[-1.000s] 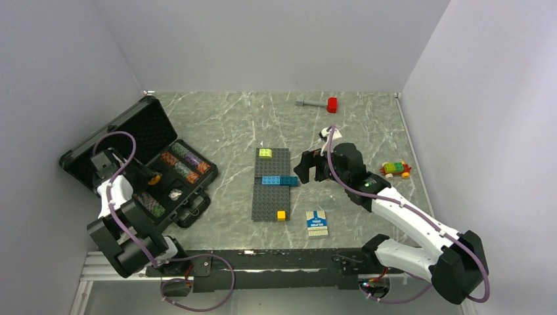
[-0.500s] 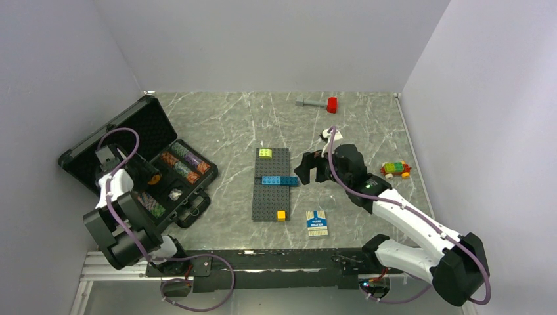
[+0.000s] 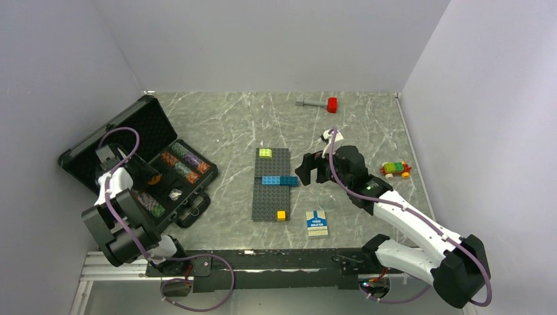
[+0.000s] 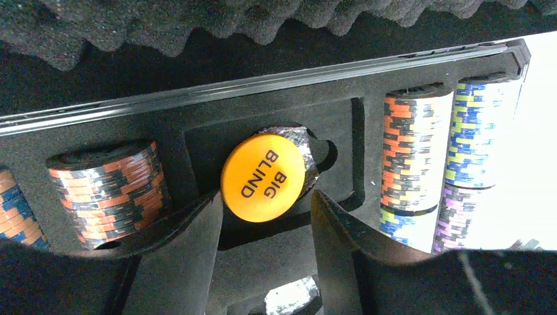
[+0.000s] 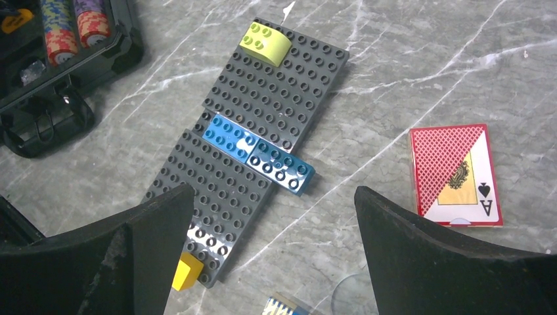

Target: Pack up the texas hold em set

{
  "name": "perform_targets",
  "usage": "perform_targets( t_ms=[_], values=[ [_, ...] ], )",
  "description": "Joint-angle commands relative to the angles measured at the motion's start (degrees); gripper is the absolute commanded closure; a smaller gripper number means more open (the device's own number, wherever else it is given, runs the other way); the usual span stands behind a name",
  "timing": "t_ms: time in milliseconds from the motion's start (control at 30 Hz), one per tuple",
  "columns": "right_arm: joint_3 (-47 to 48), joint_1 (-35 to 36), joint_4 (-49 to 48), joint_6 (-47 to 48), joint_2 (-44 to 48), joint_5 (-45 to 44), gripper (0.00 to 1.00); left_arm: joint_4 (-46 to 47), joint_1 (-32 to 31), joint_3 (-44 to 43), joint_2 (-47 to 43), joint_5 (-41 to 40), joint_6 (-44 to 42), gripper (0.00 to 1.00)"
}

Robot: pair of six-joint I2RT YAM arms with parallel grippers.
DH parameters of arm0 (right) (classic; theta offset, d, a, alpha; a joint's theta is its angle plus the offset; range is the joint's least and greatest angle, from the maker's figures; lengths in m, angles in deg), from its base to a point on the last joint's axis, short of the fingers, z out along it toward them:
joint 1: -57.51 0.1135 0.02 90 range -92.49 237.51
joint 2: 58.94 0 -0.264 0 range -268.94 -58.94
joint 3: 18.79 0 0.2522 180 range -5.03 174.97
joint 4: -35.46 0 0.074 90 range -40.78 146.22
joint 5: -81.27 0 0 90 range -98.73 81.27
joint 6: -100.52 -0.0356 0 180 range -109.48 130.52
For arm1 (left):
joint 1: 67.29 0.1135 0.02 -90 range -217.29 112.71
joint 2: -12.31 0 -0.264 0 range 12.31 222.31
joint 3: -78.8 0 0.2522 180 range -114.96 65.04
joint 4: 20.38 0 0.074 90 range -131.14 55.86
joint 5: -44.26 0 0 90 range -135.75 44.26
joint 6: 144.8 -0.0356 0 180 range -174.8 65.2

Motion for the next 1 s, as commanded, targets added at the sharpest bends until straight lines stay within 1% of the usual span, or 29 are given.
perform_targets(
  t_ms=[0, 233, 467, 700, 800, 967],
  values=[
    [-0.1, -0.2, -3.3, 0.7, 1.3, -0.8, 0.03, 2.9, -1.6, -0.8, 3.2, 1.5, -1.7, 0.43],
    [-0.5, -0.2, -3.8, 0.7, 1.1, -0.7, 0.02, 4.2, -4.2, -1.4, 3.9, 1.6, -2.5, 0.44],
    [-0.6, -0.2, -3.9, 0.7, 1.1, -0.8, 0.02, 5.0, -4.7, -1.8, 3.9, 1.6, -3.2, 0.44],
    [-0.5, -0.2, -4.0, 0.7, 1.0, -0.7, 0.02, 6.1, -5.1, -0.9, 0.6, 1.2, -4.2, 0.43],
    [-0.6, -0.2, -4.0, 0.7, 1.0, -0.7, 0.02, 7.7, -5.3, 0.0, -0.9, 2.9, -4.5, 0.41],
    [-0.7, -0.2, -4.1, 0.7, 1.1, -0.7, 0.02, 7.9, -5.8, -0.7, 0.9, 4.4, -4.7, 0.42]
  ],
)
